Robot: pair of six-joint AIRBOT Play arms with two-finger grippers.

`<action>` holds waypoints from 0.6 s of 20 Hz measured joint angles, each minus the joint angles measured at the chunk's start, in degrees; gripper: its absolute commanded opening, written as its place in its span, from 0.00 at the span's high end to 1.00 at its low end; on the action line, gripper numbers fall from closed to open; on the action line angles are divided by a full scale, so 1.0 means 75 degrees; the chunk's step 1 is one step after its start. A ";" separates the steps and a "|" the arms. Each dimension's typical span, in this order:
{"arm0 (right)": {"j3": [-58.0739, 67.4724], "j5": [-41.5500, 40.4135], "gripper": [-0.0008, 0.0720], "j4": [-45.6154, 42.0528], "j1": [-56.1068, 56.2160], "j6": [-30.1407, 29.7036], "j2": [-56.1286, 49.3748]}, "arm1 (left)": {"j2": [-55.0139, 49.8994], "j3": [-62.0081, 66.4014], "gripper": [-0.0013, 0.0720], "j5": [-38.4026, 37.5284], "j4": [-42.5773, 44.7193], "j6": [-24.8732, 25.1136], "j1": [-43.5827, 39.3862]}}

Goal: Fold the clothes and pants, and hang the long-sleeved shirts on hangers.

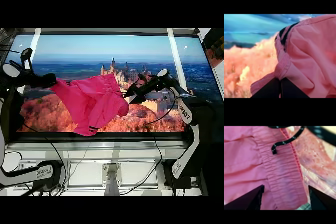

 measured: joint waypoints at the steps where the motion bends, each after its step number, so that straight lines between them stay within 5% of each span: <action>1: 0.0000 0.0035 0.17 -0.0041 0.0076 0.0032 -0.0041 | -0.0044 0.0015 0.98 0.0020 0.0015 -0.0015 -0.0055; 2: 0.0000 0.0058 0.23 -0.0090 0.0131 0.0058 -0.0070 | -0.0079 0.0023 0.98 0.0029 0.0026 -0.0023 -0.0108; 3: -0.0003 0.0093 0.41 -0.0105 0.0175 0.0076 -0.0096 | -0.0111 0.0029 0.98 0.0035 0.0038 -0.0023 -0.0157; 5: 0.0000 0.0137 0.90 -0.0073 0.0251 0.0082 -0.0117 | -0.0152 0.0041 0.98 0.0067 0.0055 -0.0029 -0.0251; 6: -0.0003 0.0149 0.97 -0.0006 0.0300 0.0061 -0.0131 | -0.0163 0.0044 0.98 0.0067 0.0061 -0.0032 -0.0291; 12: -0.0003 0.0329 0.97 -0.0035 0.0233 -0.0321 -0.0041 | -0.0224 0.0064 0.98 0.0542 0.0370 -0.0254 -0.0519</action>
